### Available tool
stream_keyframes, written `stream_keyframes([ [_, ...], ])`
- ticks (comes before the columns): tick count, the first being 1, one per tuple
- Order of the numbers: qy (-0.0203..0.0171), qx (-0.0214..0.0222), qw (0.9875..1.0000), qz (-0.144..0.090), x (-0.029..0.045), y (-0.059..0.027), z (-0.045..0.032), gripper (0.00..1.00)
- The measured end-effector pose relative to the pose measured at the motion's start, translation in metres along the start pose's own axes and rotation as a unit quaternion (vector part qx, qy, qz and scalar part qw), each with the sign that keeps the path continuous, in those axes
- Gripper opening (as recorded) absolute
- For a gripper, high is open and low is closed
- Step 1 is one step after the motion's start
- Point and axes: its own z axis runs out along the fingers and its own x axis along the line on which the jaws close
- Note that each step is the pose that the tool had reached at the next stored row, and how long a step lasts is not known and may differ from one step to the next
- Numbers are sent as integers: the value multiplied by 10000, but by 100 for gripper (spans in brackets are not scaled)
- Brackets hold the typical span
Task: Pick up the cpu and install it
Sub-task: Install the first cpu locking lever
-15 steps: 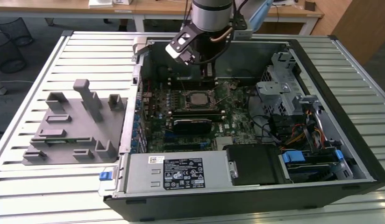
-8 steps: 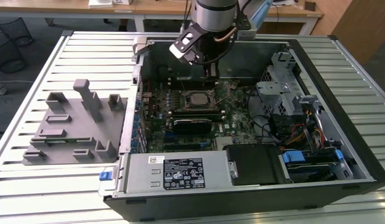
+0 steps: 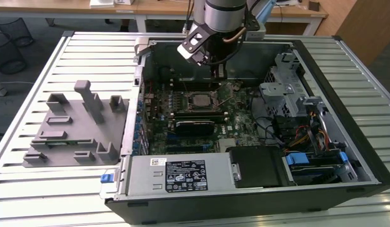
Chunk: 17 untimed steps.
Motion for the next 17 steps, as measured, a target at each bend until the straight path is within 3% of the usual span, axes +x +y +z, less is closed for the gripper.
stream_keyframes([
  [6, -1, 67, 10000, 3, 2, 12, -45, 11],
  [12, -2, 76, 10000, -4, 3, 74, -44, 11],
  [17, 2, 82, 9998, -174, 4, 107, -37, 11],
])
